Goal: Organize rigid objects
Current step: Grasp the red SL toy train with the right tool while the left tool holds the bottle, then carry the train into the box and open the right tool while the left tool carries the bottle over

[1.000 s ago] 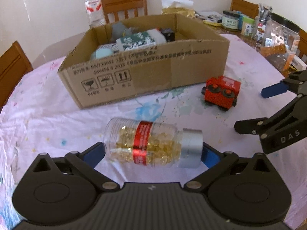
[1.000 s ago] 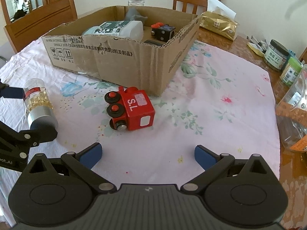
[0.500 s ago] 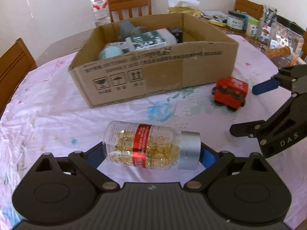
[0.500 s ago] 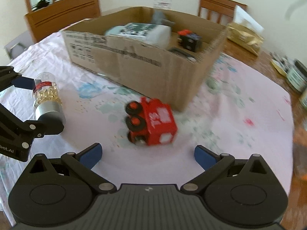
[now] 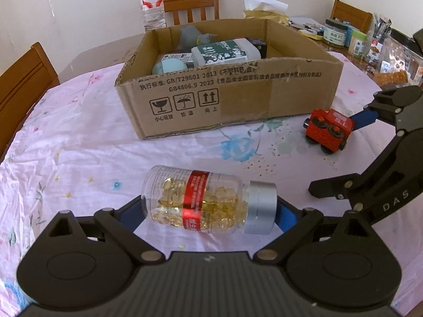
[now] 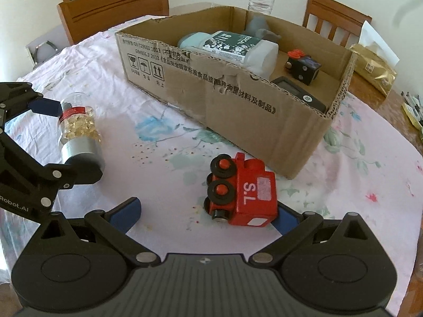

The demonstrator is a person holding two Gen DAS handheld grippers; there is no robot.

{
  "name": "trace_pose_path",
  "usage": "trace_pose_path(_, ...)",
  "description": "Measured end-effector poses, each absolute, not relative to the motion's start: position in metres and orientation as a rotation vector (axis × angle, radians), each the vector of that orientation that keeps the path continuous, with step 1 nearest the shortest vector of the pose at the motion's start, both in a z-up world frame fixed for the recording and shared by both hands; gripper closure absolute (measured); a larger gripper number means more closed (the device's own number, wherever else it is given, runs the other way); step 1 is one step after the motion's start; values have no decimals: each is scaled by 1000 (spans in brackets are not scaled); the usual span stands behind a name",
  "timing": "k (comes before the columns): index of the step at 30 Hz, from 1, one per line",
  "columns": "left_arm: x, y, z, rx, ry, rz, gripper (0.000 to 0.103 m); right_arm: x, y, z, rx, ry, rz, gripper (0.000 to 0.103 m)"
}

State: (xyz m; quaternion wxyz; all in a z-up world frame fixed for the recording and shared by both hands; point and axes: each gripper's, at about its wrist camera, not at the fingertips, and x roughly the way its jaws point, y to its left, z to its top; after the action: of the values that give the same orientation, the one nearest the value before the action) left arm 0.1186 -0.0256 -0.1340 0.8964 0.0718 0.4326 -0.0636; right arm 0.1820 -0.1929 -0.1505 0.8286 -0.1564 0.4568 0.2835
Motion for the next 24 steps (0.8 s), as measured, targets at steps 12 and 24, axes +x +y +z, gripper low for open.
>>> trace_pose_path(12,121,-27,-135,159,906,-137,6,192,-197,-141,-280,954,500,38)
trace_pose_path(24,123,-29,-127,167,890,-148,6,195,-196,-140,-274,957,481,46)
